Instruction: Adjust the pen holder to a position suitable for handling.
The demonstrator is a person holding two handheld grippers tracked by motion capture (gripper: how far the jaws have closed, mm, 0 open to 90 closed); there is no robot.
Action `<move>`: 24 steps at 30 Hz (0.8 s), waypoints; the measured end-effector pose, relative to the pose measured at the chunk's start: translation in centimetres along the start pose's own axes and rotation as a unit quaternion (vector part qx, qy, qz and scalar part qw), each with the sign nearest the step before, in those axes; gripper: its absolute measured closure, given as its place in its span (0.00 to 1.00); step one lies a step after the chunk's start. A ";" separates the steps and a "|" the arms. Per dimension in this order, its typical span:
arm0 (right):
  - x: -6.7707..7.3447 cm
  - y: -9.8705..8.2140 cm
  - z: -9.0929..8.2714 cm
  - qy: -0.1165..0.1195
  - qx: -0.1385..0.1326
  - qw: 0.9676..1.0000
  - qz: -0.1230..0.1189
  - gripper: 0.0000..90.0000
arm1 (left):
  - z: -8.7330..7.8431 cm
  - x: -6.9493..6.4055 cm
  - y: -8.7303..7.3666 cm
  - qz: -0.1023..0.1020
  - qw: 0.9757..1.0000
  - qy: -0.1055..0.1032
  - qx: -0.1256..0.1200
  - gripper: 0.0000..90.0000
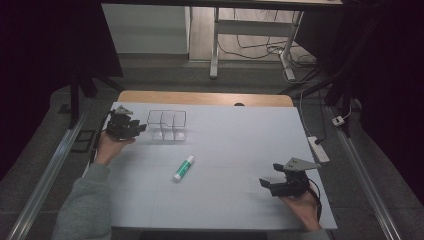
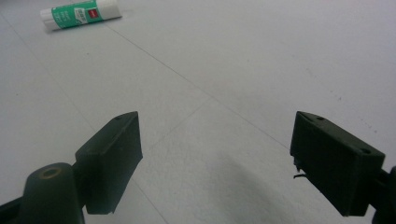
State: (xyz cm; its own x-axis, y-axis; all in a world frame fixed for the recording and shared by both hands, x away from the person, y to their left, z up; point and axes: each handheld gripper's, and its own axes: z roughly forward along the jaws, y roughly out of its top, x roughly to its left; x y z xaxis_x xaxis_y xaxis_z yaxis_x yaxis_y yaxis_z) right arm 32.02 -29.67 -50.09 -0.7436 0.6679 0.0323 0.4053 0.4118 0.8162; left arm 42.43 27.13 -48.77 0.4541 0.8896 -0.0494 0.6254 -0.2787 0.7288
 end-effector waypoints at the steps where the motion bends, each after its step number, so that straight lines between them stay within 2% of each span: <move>1: 0.0 0.0 0.0 0.001 0.000 1.000 0.002 0.18 | 0.0 0.1 0.0 0.001 1.000 0.005 0.001 0.76; 2: 0.0 0.0 0.0 0.001 0.000 1.000 0.002 0.18 | 0.1 0.3 -0.1 -0.001 1.000 0.006 0.000 0.76; 3: 0.0 0.0 0.1 0.000 0.002 1.000 0.002 0.18 | 0.2 0.4 -0.1 -0.002 1.000 0.004 0.002 0.85; 4: 0.0 0.0 0.1 0.000 0.002 1.000 0.002 0.18 | 0.2 0.4 -0.2 0.001 1.000 0.004 0.005 0.85; 5: 0.0 -0.1 0.1 0.001 0.002 1.000 0.004 0.18 | 0.1 0.5 -0.2 0.005 1.000 0.000 0.005 0.98; 7: 0.0 -0.1 0.1 0.001 0.001 1.000 0.004 0.18 | 0.2 0.5 -0.2 0.003 1.000 -0.014 0.004 0.98; 9: -0.1 0.0 0.1 0.000 0.001 1.000 0.004 0.18 | 0.5 0.4 -0.3 0.009 1.000 -0.015 0.008 0.99; 13: -0.1 0.0 0.1 -0.004 0.003 1.000 0.002 0.18 | 1.4 0.2 -0.3 0.014 1.000 -0.010 0.014 0.99; 16: -0.1 -0.1 0.2 0.002 0.002 1.000 0.002 0.18 | 1.8 0.1 -0.2 0.011 1.000 -0.010 0.009 0.99; 19: -0.1 0.0 0.2 0.002 0.001 1.000 0.003 0.18 | 2.1 0.0 0.0 0.016 1.000 -0.001 0.009 0.99; 24: -0.1 0.0 0.2 0.002 0.000 1.000 0.003 0.18 | 2.8 0.3 -0.3 0.008 1.000 -0.008 0.017 0.99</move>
State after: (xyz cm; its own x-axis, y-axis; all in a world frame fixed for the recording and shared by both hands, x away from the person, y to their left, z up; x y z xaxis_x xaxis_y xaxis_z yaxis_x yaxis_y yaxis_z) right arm 32.17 -29.65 -50.23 -0.7440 0.6670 0.0396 0.4091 0.4079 0.8163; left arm 44.16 26.51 -50.88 0.4738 0.8792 -0.0501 0.6399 -0.3046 0.7055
